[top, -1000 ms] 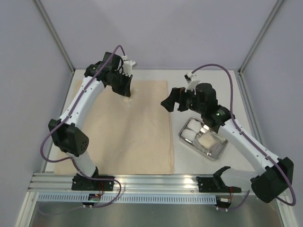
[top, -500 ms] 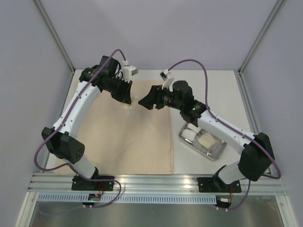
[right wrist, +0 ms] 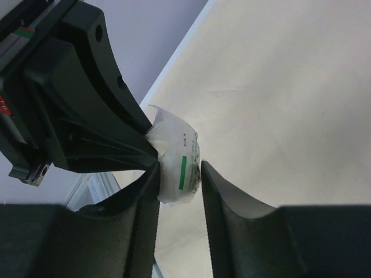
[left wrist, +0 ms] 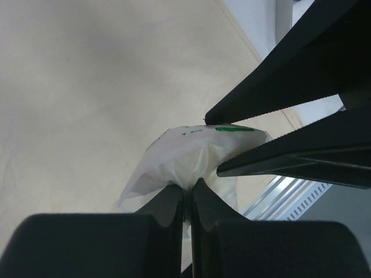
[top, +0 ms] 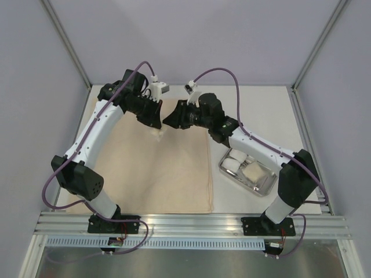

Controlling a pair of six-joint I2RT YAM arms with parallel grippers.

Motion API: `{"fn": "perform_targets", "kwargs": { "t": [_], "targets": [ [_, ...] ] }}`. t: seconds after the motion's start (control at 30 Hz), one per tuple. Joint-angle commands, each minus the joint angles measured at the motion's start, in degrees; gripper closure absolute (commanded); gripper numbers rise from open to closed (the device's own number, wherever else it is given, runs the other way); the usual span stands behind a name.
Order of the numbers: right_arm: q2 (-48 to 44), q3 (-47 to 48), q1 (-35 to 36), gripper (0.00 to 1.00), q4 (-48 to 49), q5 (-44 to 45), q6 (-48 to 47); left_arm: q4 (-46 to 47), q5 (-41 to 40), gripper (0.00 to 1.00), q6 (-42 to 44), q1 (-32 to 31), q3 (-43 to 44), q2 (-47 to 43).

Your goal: Prepare the surgical pack

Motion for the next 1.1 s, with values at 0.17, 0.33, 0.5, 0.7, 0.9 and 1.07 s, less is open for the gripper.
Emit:
{"fn": "perform_targets", "kwargs": {
  "t": [0.17,0.33,0.5,0.7,0.9,1.07],
  "targets": [
    [1.58,3.67,-0.38,0.95,-0.69,-1.25,-0.31,0.71,1.77,0.84,1.18,0.06,0.37,-2.64],
    [-1.31,1.21,-6.08,1.00,-5.16,-6.69,-2.77,-1.05,-1.20,0.18,1.28,0.06,0.81,-2.72],
    [-9.48,-4.15,-17.15,1.00,-20.61,-11.70,-12.32,-2.37,-6.40,0.00,2.24,0.14,0.99,-3.60],
    [-21.43,-11.16,-31.04,1.00,-44.52,-9.16,-17.72,-1.85,-6.14,0.00,3.65,0.14,-1.11,-4.92],
    [-30.23,-18.65,-40.11,1.00,-52.89,-6.35,-16.13,-0.97,-5.61,0.00,5.23,0.14,-2.70,-5.18],
    [-29.71,-22.69,-40.55,0.99,-51.41,-4.86,-16.13,-0.53,-4.65,0.00,5.93,0.14,-4.80,-6.06]
  ]
}}
